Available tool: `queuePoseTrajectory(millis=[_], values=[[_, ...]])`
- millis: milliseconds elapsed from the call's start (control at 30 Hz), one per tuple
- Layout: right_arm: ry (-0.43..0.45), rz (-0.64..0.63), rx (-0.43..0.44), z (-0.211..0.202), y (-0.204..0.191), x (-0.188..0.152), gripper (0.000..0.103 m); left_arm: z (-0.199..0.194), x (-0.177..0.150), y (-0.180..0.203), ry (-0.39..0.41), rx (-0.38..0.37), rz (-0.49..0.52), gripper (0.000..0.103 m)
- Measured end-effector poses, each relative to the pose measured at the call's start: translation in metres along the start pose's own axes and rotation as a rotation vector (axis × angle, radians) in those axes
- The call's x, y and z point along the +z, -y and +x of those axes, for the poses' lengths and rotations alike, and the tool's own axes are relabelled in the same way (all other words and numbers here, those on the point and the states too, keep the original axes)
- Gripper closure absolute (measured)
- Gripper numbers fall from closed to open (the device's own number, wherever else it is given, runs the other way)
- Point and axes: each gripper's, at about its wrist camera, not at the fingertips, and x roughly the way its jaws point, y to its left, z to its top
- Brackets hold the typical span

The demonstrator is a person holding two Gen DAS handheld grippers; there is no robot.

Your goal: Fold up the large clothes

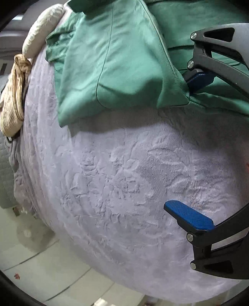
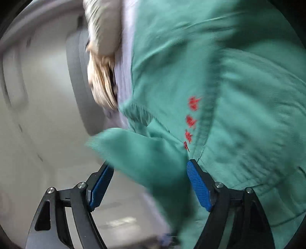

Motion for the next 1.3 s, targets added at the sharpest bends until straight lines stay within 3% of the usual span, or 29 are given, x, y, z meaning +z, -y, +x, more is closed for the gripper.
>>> queuePoseTrajectory(millis=[33, 100, 200, 333, 400, 500, 567, 667, 767, 800, 833, 933, 1000, 1133, 1200, 1267, 1300], values=[[0.016, 0.044, 0.034, -0.01, 0.003, 0.001, 0.021, -0.003, 0.002, -0.003, -0.008, -0.014, -0.002, 0.0], [0.009, 0.055, 0.018, -0.019, 0.002, -0.003, 0.021, -0.011, -0.001, -0.005, -0.067, -0.058, -0.005, 0.0], [-0.094, -0.051, -0.088, -0.02, -0.013, -0.025, 0.021, -0.032, -0.015, -0.009, -0.152, -0.192, 0.032, 0.0], [-0.278, -0.235, -0.177, 0.002, -0.025, -0.081, 0.021, -0.053, 0.008, -0.031, -0.117, -0.268, -0.019, 0.0], [-0.395, -0.307, -0.212, 0.027, -0.021, -0.119, 0.021, -0.037, 0.044, -0.041, -0.092, -0.308, -0.084, 0.0], [-0.538, -0.318, -0.237, 0.091, 0.003, -0.17, 0.021, 0.008, 0.101, -0.035, -0.078, -0.334, -0.092, 0.0], [-0.572, -0.308, -0.245, 0.121, 0.013, -0.192, 0.021, 0.043, 0.129, -0.022, -0.123, -0.367, -0.087, 0.0], [-0.542, -0.331, -0.235, 0.151, 0.021, -0.206, 0.021, 0.089, 0.152, 0.006, -0.217, -0.386, -0.038, 0.001], [-0.503, -0.33, -0.26, 0.165, 0.029, -0.209, 0.027, 0.107, 0.16, 0.025, -0.267, -0.422, -0.021, 0.042], [-0.5, -0.317, -0.268, 0.17, 0.035, -0.212, 0.056, 0.105, 0.163, 0.027, -0.258, -0.458, -0.023, 0.086], [-0.517, -0.298, -0.279, 0.177, 0.04, -0.216, 0.1, 0.102, 0.165, 0.026, -0.252, -0.478, -0.025, 0.098], [-0.543, -0.322, -0.271, 0.19, 0.036, -0.231, 0.1, 0.087, 0.168, 0.005, -0.185, -0.53, -0.025, 0.098], [-0.61, -0.373, -0.241, 0.205, 0.028, -0.244, 0.1, 0.087, 0.162, -0.015, -0.17, -0.537, -0.036, 0.098], [-0.651, -0.431, -0.41, 0.228, 0.052, -0.248, 0.099, 0.11, 0.151, -0.038, -0.202, -0.531, -0.097, 0.098], [-0.672, -0.398, -0.42, 0.229, 0.054, -0.244, 0.099, 0.114, 0.145, -0.043, -0.188, -0.526, -0.131, 0.098], [-0.724, -0.419, -0.447, 0.217, 0.04, -0.242, 0.085, 0.112, 0.144, -0.044, -0.181, -0.512, -0.153, 0.098], [-0.761, -0.437, -0.443, 0.209, 0.03, -0.243, 0.054, 0.108, 0.144, -0.047, -0.168, -0.484, -0.15, 0.098]])
